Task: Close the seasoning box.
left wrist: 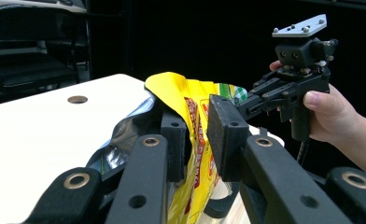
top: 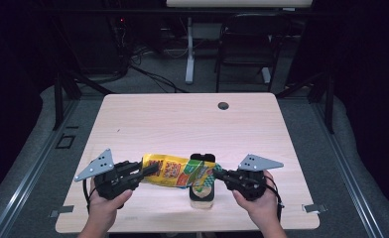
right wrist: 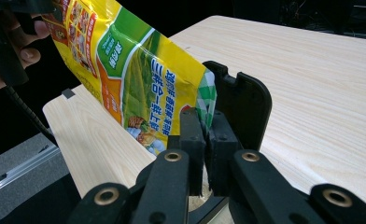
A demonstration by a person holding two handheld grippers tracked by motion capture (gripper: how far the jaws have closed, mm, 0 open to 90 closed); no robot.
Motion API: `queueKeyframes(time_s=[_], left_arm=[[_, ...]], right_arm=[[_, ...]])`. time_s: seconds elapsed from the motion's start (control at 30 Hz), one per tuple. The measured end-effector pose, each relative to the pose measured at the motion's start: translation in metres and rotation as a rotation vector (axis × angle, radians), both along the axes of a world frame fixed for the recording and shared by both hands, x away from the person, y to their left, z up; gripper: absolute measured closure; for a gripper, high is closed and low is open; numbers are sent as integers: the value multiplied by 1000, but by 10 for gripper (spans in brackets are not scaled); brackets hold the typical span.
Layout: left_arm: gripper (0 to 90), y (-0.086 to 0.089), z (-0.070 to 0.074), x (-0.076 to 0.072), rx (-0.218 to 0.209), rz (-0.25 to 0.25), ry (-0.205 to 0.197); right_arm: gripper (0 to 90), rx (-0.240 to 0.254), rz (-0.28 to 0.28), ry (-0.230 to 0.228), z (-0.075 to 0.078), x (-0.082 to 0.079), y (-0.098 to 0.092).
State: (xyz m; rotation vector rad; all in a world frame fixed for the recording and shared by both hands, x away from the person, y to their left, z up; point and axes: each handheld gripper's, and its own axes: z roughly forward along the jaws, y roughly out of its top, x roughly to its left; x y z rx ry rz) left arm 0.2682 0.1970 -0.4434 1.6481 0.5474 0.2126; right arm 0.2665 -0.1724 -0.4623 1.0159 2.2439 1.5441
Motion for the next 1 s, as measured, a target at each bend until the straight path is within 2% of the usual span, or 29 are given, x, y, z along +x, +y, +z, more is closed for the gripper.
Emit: queueKeyframes(time_s=[0.6, 1.0], left_arm=[[778, -4, 1, 1, -30, -8, -3], [780, -6, 3, 2, -20, -12, -8]], right_arm=[[865, 11, -5, 5, -2, 1, -2], [863, 16, -9, 13, -4, 2, -4]])
